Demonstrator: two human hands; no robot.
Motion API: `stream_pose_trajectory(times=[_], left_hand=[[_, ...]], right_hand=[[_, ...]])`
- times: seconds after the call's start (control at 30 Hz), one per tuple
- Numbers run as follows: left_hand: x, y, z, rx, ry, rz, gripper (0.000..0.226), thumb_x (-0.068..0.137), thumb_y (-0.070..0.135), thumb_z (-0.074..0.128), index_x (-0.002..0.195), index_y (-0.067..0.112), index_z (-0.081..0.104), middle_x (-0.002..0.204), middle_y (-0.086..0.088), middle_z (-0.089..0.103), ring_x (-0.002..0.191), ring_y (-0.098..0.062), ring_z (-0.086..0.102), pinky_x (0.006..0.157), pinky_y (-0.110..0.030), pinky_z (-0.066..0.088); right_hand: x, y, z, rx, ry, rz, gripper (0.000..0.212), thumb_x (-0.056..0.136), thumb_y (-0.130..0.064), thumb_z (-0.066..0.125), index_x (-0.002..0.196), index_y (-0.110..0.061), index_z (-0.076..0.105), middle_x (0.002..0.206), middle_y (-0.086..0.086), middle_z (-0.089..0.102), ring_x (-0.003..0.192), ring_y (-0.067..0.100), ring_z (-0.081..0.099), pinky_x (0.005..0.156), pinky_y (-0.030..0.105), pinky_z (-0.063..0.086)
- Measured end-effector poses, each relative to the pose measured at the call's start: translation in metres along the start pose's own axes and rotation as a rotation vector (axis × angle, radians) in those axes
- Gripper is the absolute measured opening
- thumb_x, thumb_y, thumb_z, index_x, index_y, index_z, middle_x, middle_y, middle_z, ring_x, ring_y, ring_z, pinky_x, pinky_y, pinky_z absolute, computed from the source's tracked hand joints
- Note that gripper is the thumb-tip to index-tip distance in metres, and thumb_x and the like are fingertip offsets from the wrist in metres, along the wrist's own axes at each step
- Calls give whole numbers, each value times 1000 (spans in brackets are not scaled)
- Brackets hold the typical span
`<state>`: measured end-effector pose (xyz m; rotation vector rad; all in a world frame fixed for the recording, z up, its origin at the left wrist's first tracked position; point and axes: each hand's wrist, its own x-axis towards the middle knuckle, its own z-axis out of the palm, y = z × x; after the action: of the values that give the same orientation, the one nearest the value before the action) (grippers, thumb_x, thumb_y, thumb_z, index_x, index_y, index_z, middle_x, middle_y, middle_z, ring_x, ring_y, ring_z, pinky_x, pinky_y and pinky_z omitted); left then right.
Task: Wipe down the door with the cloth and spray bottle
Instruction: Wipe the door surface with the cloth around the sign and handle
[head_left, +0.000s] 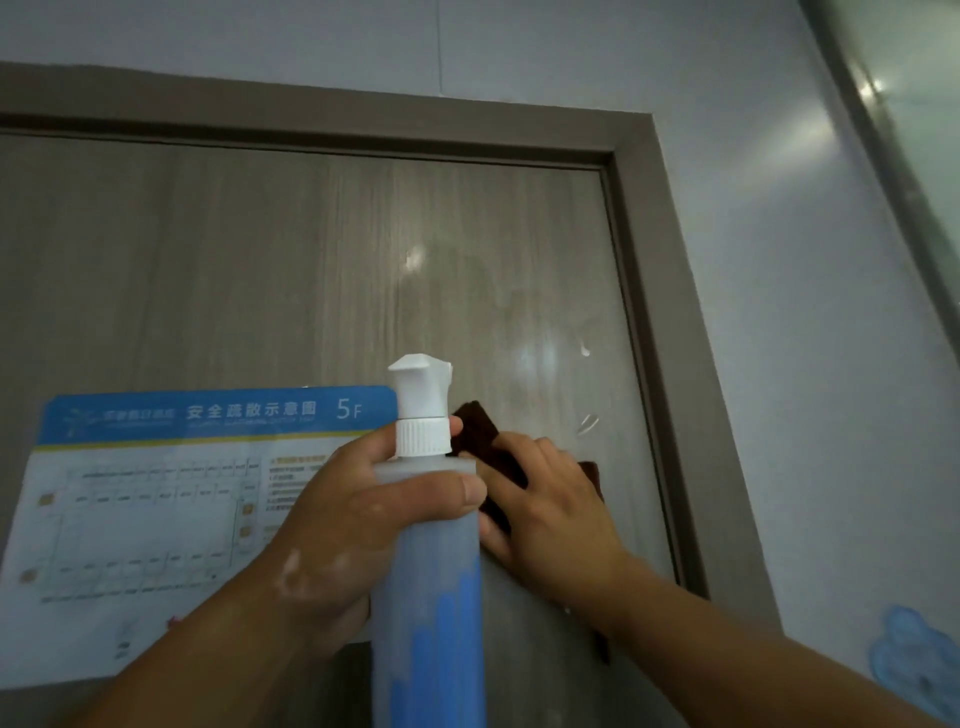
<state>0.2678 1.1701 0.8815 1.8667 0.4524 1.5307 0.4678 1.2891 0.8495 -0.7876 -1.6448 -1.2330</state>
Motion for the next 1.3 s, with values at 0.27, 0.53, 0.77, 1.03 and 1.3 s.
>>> stream_pose_trajectory(times=[0.27, 0.53, 0.77, 1.03, 1.3], left_hand=[[25, 13, 45, 5, -110, -3, 68, 47, 32, 84, 112, 23, 66, 103, -23, 69, 95, -44, 67, 88, -59, 53], [31, 9, 66, 16, -132, -15, 62, 48, 30, 84, 106, 18, 66, 94, -19, 73, 85, -37, 72, 86, -58, 55], [32, 6, 53, -45, -128, -34, 71, 47, 28, 83, 114, 16, 63, 90, -20, 72, 77, -34, 70, 74, -45, 55], [29, 1, 45, -44, -138, -66, 75, 42, 29, 83, 115, 24, 65, 90, -22, 72, 78, -34, 71, 75, -45, 55], [30, -11, 36, -136, -179, -8, 72, 34, 22, 80, 105, 21, 72, 85, -24, 72, 69, -36, 70, 62, -40, 57]], right_hand=[[-20, 24, -56, 5, 147, 283, 52, 88, -46, 68, 136, -24, 64, 126, 5, 56, 107, 21, 58, 85, 33, 55], [-43, 45, -73, 7, 125, 479, 54, 88, -50, 58, 138, -30, 63, 130, 3, 57, 112, 18, 59, 88, 35, 58], [-28, 54, -75, 86, 246, 539, 52, 92, -42, 62, 141, -27, 59, 128, 2, 54, 110, 16, 56, 88, 29, 53], [34, 68, -48, 26, 237, 497, 57, 92, -51, 47, 140, -23, 61, 131, 8, 56, 113, 23, 58, 93, 37, 53], [120, 101, -28, -38, 172, 511, 52, 102, -45, 48, 150, -24, 50, 140, 6, 44, 124, 23, 47, 109, 38, 40]])
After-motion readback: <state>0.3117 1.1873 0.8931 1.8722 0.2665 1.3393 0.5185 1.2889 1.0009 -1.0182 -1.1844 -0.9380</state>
